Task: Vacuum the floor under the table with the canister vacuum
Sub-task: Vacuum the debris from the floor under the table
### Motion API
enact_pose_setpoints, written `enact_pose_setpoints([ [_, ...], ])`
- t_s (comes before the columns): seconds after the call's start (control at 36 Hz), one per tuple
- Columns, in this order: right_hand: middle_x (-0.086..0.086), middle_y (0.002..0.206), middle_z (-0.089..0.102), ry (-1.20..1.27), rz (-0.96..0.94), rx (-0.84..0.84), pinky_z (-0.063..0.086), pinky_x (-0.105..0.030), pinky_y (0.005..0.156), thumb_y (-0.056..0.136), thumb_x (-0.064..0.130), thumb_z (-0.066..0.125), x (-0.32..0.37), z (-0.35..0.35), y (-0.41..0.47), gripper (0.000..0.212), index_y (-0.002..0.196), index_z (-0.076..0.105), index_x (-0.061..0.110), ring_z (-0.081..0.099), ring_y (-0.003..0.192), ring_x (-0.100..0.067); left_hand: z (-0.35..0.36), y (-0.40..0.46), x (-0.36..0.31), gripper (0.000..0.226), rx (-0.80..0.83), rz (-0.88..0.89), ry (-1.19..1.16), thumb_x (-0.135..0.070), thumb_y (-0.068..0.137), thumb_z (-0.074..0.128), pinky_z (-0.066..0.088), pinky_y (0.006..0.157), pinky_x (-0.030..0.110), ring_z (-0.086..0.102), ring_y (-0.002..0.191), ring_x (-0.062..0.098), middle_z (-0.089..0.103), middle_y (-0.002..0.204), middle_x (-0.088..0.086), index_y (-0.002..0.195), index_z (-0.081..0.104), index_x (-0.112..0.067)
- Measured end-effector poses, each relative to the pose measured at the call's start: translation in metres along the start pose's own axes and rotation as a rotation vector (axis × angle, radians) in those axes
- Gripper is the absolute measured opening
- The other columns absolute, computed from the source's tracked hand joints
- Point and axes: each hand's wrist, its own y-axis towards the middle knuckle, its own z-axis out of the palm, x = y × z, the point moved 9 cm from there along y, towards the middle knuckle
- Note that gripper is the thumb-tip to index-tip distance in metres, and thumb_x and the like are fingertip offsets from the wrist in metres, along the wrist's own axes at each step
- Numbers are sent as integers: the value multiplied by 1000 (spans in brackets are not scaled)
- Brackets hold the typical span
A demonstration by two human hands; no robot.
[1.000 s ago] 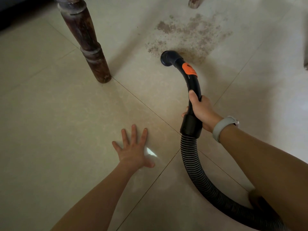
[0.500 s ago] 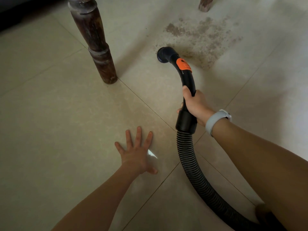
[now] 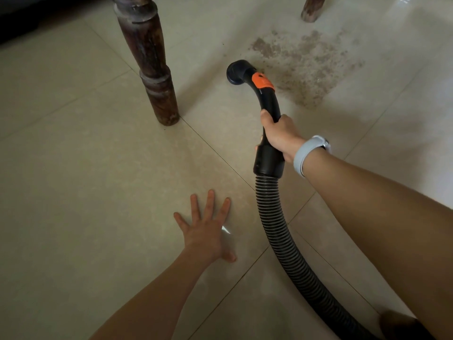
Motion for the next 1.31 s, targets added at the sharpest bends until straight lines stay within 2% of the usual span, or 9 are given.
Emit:
enact_pose_setpoints([
  [0.22,-13,86,61,3,-2,29,57,-52,77,94,50,46,-26,5,-38,31,88,43,19,68,79,-37,-6,-2,0,121,-22,7,3,-66,68,68,2,106,72,-33,137,38,-37,151,-3,144,-22,-41],
  [0.42,-9,77,57,-2,-5,124,59,-42,66,97,43,44,-44,16,-84,31,102,43,12,65,61,-25,-28,-6,22,69,-171,86,-23,-60,88,45,20,110,48,-2,146,21,1,158,-11,148,17,-38],
  [0.58,-8,77,56,-62,14,188,54,-30,55,98,42,42,-27,28,-110,30,98,42,11,65,56,-20,-40,-20,52,51,-104,56,-261,-50,93,46,29,108,40,18,140,19,25,152,-5,138,44,-27],
  [0.78,-12,78,60,-235,-18,240,57,-48,75,96,45,43,12,52,-113,33,88,43,14,68,69,-34,-58,-41,98,52,-64,-67,-413,-50,94,45,32,105,38,34,133,24,41,143,3,139,44,-24],
  [0.89,-15,84,60,-240,29,221,58,-43,73,96,47,44,34,59,-102,34,86,43,14,68,74,-35,-77,-46,115,54,-71,-97,-466,-50,93,47,36,106,40,40,130,28,45,140,8,138,46,-21],
  [0.94,-20,89,62,-249,15,227,57,-47,78,95,47,45,45,63,-95,35,85,43,14,68,79,-38,-87,-44,118,55,-82,-86,-509,-50,93,48,38,105,39,44,128,28,48,139,9,137,48,-18],
  [1.06,-23,100,64,-303,-12,244,53,-52,87,94,50,44,48,75,-81,35,87,43,17,66,88,-39,-108,-37,109,49,-139,-59,-636,-42,96,47,36,99,25,50,124,22,54,135,9,134,51,-11],
  [1.14,-20,99,63,-333,-33,258,53,-52,85,93,53,44,41,80,-69,35,88,42,19,67,85,-37,-119,-32,94,46,-148,-50,-774,-41,97,47,36,98,24,51,122,22,56,132,7,133,53,-13],
  [1.31,-12,96,57,-455,-143,260,50,-43,85,97,47,39,50,82,-45,43,115,41,8,62,92,-34,-118,-21,52,54,-22,6,-822,-49,96,42,42,99,31,53,119,25,53,135,9,138,45,-14],
])
